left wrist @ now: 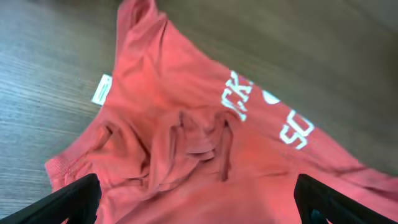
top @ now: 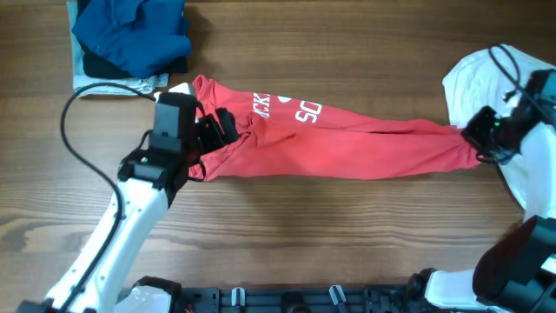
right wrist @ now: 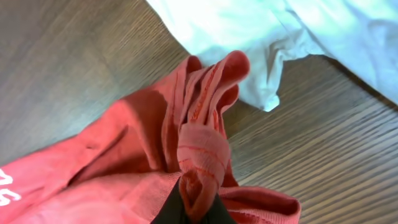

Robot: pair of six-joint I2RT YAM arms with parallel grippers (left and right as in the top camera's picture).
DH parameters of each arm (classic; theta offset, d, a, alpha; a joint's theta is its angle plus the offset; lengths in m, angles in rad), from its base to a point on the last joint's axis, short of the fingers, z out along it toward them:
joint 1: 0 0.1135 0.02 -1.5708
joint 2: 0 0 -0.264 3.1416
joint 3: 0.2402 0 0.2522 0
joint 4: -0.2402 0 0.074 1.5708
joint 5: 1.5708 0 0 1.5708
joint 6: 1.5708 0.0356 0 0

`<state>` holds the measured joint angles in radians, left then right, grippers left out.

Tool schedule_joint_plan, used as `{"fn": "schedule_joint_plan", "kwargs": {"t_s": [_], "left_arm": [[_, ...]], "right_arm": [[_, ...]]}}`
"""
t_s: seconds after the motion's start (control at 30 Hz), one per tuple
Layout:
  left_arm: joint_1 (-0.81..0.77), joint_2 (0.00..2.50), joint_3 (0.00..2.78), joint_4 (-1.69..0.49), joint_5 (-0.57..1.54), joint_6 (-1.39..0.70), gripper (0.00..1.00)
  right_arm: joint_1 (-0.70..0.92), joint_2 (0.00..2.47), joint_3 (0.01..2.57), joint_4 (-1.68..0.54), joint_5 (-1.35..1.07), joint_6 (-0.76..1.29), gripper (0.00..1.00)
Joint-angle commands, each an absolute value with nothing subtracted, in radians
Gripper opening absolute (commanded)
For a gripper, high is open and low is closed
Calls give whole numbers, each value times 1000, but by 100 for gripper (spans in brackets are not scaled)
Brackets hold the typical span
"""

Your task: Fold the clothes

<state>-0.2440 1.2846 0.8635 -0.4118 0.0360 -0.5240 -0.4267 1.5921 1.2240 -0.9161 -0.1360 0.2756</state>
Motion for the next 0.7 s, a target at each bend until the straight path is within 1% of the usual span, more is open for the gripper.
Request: {"fn": "schedule_joint_plan", "kwargs": {"t_s": [0.0, 0.1, 0.2, 0.3, 0.4, 0.43, 0.47, 0.53, 0.57, 0.6, 0.63, 0.67], "left_arm": [[-243, 1266, 875, -429, 52, -501, 100], [-243, 1280, 875, -439, 52, -501, 100], [-243, 1279, 875, -440, 52, -501, 100], [-243, 1279, 875, -455, 52, -501, 100], [-243, 1279, 875, -465, 52, -501, 100], [-243, 1279, 875, -465, 52, -501, 100], [-243, 1279, 875, -466, 52, -501, 100], [-243, 1279, 875, -471, 52, -501, 100], [-243, 1279, 875, -474, 52, -501, 100], [-243, 1279, 875, -480, 52, -501, 100], [-243, 1280, 875, -487, 52, -501, 100], [-243, 1279, 875, -492, 52, -501, 100]], "right_arm": [[-268, 1582, 1234, -912, -42, 299, 4], [-67, 1582, 1233, -902, 31, 349, 4], [107, 1585, 1227, -903, 30, 427, 4], [223, 1620, 1172, -888, 1, 456, 4], [272, 1673, 1147, -870, 1, 490, 5], [272, 1674, 1147, -865, -2, 500, 19], [272, 1671, 1152, -862, -20, 492, 38], [271, 1669, 1209, -901, -41, 471, 40], [267, 1658, 1278, -945, -45, 470, 49], [257, 1651, 1347, -990, -45, 464, 81], [238, 1649, 1436, -1033, -52, 413, 86], [225, 1649, 1462, -1037, -52, 372, 79]]}}
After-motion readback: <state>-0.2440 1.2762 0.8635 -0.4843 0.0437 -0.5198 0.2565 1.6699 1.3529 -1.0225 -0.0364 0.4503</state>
